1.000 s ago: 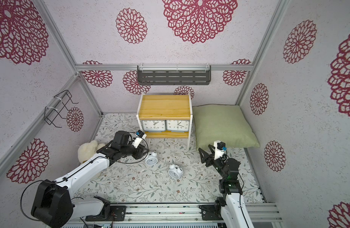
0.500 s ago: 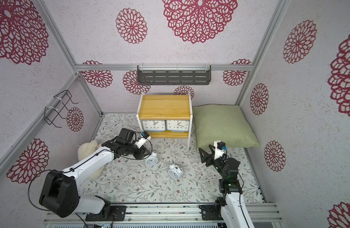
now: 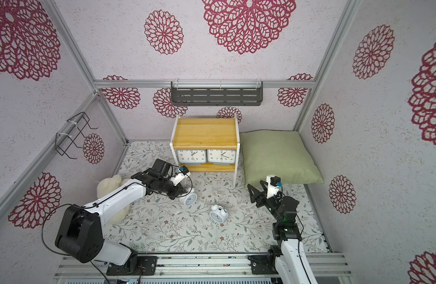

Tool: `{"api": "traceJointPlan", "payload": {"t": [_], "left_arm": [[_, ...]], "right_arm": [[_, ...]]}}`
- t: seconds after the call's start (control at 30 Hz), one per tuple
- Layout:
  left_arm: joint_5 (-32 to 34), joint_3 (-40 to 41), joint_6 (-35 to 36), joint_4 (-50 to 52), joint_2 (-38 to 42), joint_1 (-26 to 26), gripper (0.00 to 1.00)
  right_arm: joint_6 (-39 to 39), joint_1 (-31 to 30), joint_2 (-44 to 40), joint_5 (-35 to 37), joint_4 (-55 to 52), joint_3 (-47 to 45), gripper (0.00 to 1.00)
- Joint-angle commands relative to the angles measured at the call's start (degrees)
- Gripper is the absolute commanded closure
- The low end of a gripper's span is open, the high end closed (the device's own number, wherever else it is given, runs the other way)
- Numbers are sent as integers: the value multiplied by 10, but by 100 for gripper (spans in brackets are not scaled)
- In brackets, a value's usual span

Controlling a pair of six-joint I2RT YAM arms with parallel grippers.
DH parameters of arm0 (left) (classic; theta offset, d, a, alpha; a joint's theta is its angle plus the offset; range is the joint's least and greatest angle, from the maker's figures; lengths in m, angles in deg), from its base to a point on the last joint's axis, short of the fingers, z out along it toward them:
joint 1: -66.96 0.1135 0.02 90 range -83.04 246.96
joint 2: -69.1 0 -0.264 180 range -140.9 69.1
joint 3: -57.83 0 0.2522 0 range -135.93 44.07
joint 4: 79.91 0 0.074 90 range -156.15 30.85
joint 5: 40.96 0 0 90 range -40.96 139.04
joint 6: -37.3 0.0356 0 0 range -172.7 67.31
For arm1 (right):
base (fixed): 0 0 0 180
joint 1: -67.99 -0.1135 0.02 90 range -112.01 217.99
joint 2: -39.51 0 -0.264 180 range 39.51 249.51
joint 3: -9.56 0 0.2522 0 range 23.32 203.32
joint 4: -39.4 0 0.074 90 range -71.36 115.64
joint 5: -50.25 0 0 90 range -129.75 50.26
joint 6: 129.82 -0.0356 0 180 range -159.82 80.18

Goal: Place the alarm clocks on the shelf by style
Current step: Pick up the alarm from the center of the board.

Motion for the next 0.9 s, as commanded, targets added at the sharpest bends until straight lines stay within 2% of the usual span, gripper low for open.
{"api": "traceJointPlan", "payload": {"t": [0.0,0.1,0.2,0.33,0.63,0.87], "left_arm": [[-7,-19,19,21,3,-15,100],[-3,-32,25,38,13,-25,100],[-11,-55,37,65,24,-38,100],[-31,-102,64,108,29,-61,100],[-73,-268,139,239,-28,-94,100],[-104,-373,189,324,-72,-105,100]], "right_arm": [[3,-3,-10,-12,28,5,23],[2,-5,-19,-43,37,7,23],[-1,-11,-22,-111,63,10,24],[-4,-42,-7,-171,86,30,24],[89,-148,94,-218,18,136,29],[161,-204,189,-228,-56,230,36]]}}
